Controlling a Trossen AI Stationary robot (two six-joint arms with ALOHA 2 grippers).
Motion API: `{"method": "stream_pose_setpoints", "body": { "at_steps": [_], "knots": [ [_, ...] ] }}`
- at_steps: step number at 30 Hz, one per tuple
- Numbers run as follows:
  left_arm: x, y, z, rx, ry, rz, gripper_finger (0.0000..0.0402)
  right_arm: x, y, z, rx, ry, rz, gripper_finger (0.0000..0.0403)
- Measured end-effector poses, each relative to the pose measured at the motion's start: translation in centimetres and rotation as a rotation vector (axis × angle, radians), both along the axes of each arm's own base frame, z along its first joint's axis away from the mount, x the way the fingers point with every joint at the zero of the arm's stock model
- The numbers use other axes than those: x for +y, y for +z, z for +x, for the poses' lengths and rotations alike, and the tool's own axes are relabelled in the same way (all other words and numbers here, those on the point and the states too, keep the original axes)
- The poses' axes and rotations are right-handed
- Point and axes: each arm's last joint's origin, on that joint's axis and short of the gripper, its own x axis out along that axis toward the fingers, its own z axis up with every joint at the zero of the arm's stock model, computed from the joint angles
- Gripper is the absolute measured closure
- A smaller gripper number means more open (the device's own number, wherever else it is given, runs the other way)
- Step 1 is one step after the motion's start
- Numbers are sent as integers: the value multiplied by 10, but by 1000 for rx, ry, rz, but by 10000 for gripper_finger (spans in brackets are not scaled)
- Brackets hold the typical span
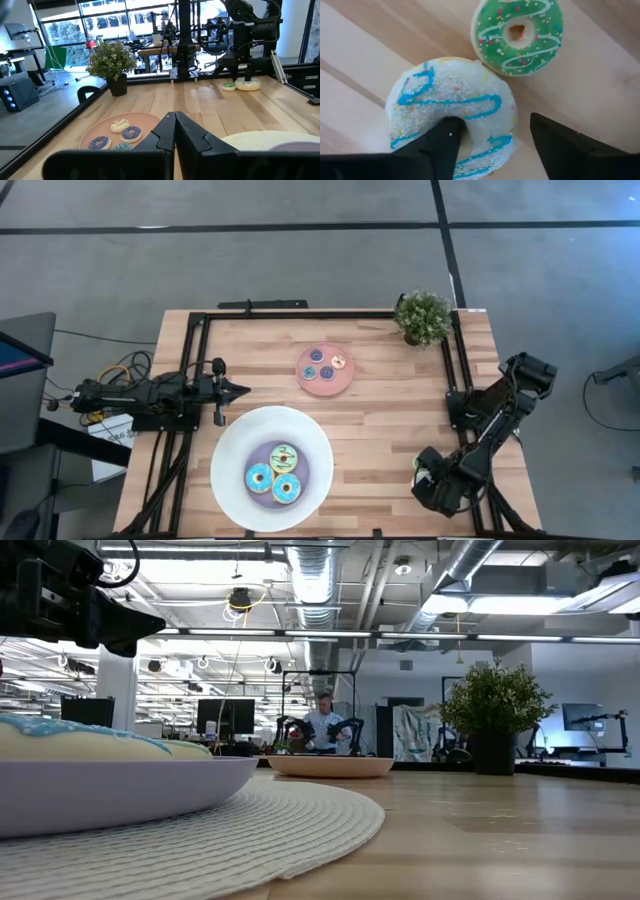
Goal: Pick & Place donuts
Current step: Put the big white donut on the purple plate
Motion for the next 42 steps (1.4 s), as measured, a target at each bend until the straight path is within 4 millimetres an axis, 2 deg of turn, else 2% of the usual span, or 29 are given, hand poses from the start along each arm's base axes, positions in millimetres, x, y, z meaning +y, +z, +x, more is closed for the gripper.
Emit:
{"method": "stream_pose_setpoints", "body": {
  "at_steps": [10,14,19,24,28,30,35,38,42],
  "knots": [
    [0,0,0,0,0,0,401,2,1,3,-19,-9,28,283],
    [0,0,0,0,0,0,401,7,20,7,-77,18,81,300],
    [0,0,0,0,0,0,401,5,64,14,-385,63,57,303],
    [0,0,0,0,0,0,401,-3,100,28,-782,161,-89,303],
    [0,0,0,0,0,0,401,-11,118,60,-992,231,-195,304],
    [0,0,0,1,0,0,401,-18,122,85,-1061,263,-192,304],
    [0,0,0,1,0,0,401,-38,118,154,-1237,377,-91,304],
    [0,0,0,0,0,0,401,-44,111,194,-1240,460,-62,304],
    [0,0,0,0,0,0,401,-38,109,244,-1195,550,-59,304]
  ]
}}
